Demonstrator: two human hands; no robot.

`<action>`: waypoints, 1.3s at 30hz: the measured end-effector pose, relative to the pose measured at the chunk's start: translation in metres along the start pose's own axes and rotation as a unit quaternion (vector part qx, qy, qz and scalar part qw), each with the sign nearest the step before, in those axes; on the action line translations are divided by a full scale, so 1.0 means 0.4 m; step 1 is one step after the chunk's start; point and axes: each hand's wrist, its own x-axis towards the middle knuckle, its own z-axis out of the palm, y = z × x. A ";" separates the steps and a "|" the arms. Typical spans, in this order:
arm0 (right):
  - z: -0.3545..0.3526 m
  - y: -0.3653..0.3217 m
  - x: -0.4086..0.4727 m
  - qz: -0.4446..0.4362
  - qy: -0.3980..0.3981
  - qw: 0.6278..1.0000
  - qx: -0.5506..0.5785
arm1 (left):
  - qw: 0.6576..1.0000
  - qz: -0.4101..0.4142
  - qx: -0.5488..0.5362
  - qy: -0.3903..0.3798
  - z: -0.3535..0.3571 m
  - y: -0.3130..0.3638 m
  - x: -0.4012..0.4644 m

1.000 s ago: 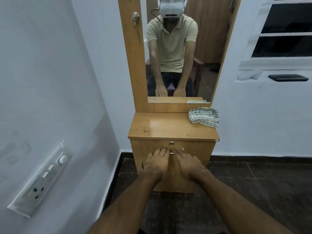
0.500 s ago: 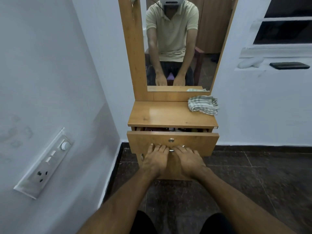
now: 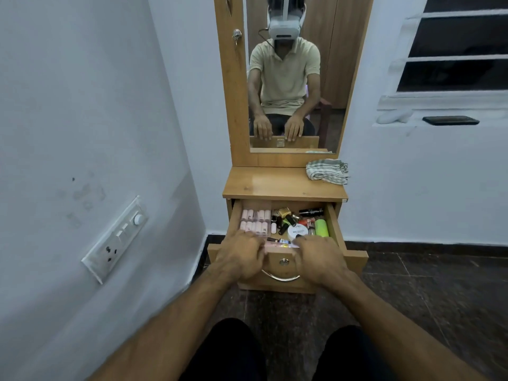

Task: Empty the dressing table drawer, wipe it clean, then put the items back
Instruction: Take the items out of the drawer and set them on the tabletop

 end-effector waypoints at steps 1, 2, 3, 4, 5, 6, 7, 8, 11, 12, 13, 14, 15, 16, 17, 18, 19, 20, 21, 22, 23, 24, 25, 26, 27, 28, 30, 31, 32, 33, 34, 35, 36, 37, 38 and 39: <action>0.004 0.001 -0.012 -0.001 -0.008 1.000 0.000 | 1.000 -0.010 -0.012 -0.026 0.004 -0.005 -0.009; 0.008 0.001 -0.023 -0.001 -0.009 1.000 0.004 | 0.999 -0.019 -0.030 -0.037 0.008 -0.010 -0.018; 0.006 -0.001 -0.034 0.003 -0.014 1.000 0.010 | 0.998 -0.026 -0.044 -0.043 0.010 -0.012 -0.025; 0.000 -0.003 -0.042 0.010 -0.024 1.000 0.016 | 0.997 -0.032 -0.051 -0.053 0.007 -0.010 -0.030; -0.008 -0.006 -0.047 0.016 -0.039 0.999 0.018 | 0.996 -0.037 -0.051 -0.066 0.002 -0.008 -0.033; -0.017 -0.011 -0.052 0.021 -0.058 0.998 0.021 | 0.995 -0.040 -0.047 -0.078 -0.003 -0.007 -0.034; -0.027 -0.017 -0.056 0.027 -0.079 0.996 0.026 | 0.995 -0.042 -0.042 -0.085 -0.007 -0.007 -0.034; -0.035 -0.023 -0.061 0.030 -0.098 0.994 0.030 | 0.994 -0.045 -0.038 -0.088 -0.010 -0.006 -0.035; -0.045 -0.033 -0.062 0.039 -0.142 0.989 0.018 | 0.994 -0.049 -0.039 -0.088 -0.014 -0.009 -0.036; -0.045 -0.036 -0.058 0.044 -0.153 0.987 0.005 | 0.994 -0.049 -0.041 -0.089 -0.015 -0.011 -0.037; -0.043 -0.039 -0.052 0.048 -0.162 0.986 -0.010 | 0.994 -0.049 -0.043 -0.091 -0.016 -0.013 -0.037; -0.043 -0.042 -0.044 0.051 -0.171 0.984 -0.022 | 0.993 -0.048 -0.046 -0.093 -0.016 -0.016 -0.035; -0.044 -0.045 -0.034 0.054 -0.179 0.982 -0.029 | 0.993 -0.047 -0.048 -0.094 -0.017 -0.019 -0.031; -0.045 -0.046 -0.021 0.057 -0.184 0.981 -0.029 | 0.993 -0.047 -0.052 -0.094 -0.017 -0.023 -0.025; -0.048 -0.047 -0.005 0.061 -0.187 0.980 -0.017 | 0.993 -0.049 -0.059 -0.090 -0.017 -0.030 -0.019; -0.049 -0.048 0.015 0.064 -0.189 0.980 0.012 | 0.993 -0.052 -0.067 -0.086 -0.015 -0.037 -0.010; -0.049 -0.050 0.038 0.067 -0.190 0.978 0.054 | 0.993 -0.058 -0.073 -0.078 -0.013 -0.046 -0.001; -0.046 -0.054 0.062 0.069 -0.186 0.974 0.105 | 0.993 -0.067 -0.073 -0.068 -0.010 -0.056 0.010; -0.040 -0.060 0.088 0.075 -0.178 0.968 0.158 | 0.993 -0.078 -0.066 -0.054 -0.006 -0.068 0.022; -0.028 -0.068 0.114 0.085 -0.167 0.960 0.209 | 0.994 -0.089 -0.054 -0.040 0.001 -0.081 0.034; -0.014 -0.076 0.139 0.101 -0.159 0.949 0.254 | 0.994 -0.098 -0.040 -0.033 0.009 -0.094 0.047; 0.003 -0.087 0.160 0.118 -0.158 0.937 0.288 | 0.993 -0.106 -0.030 -0.034 0.019 -0.106 0.059; 0.023 -0.097 0.180 0.130 -0.165 0.927 0.312 | 0.992 -0.114 -0.026 -0.042 0.030 -0.117 0.070; 0.044 -0.107 0.199 0.137 -0.177 0.920 0.321 | 0.991 -0.121 -0.024 -0.051 0.043 -0.126 0.081; 0.065 -0.115 0.217 0.146 -0.183 0.919 0.318 | 0.990 -0.125 -0.023 -0.059 0.057 -0.134 0.090; 0.081 -0.124 0.232 0.162 -0.179 0.918 0.316 | 0.990 -0.126 -0.023 -0.065 0.072 -0.141 0.098; 0.101 -0.131 0.256 0.198 -0.159 0.914 0.317 | 0.990 -0.124 -0.024 -0.069 0.097 -0.153 0.112; 0.110 -0.131 0.266 0.211 -0.155 0.913 0.313 | 0.990 -0.121 -0.024 -0.068 0.107 -0.158 0.118; 0.118 -0.129 0.273 0.220 -0.158 0.912 0.309 | 0.990 -0.120 -0.021 -0.068 0.114 -0.163 0.124; 0.126 -0.128 0.279 0.228 -0.163 0.909 0.307 | 0.990 -0.122 -0.018 -0.069 0.121 -0.167 0.130; 0.133 -0.127 0.282 0.236 -0.166 0.906 0.311 | 0.989 -0.125 -0.016 -0.072 0.127 -0.172 0.135; 0.141 -0.126 0.286 0.244 -0.163 0.901 0.319 | 0.988 -0.131 -0.017 -0.077 0.133 -0.175 0.141; 0.148 -0.125 0.291 0.251 -0.158 0.896 0.330 | 0.987 -0.137 -0.017 -0.086 0.138 -0.179 0.145; 0.156 -0.124 0.296 0.256 -0.153 0.892 0.339 | 0.985 -0.141 -0.013 -0.098 0.145 -0.181 0.148; 0.160 -0.124 0.301 0.262 -0.148 0.888 0.347 | 0.984 -0.139 -0.004 -0.109 0.150 -0.183 0.150; 0.164 -0.123 0.304 0.270 -0.143 0.882 0.359 | 0.984 -0.136 0.005 -0.115 0.153 -0.185 0.152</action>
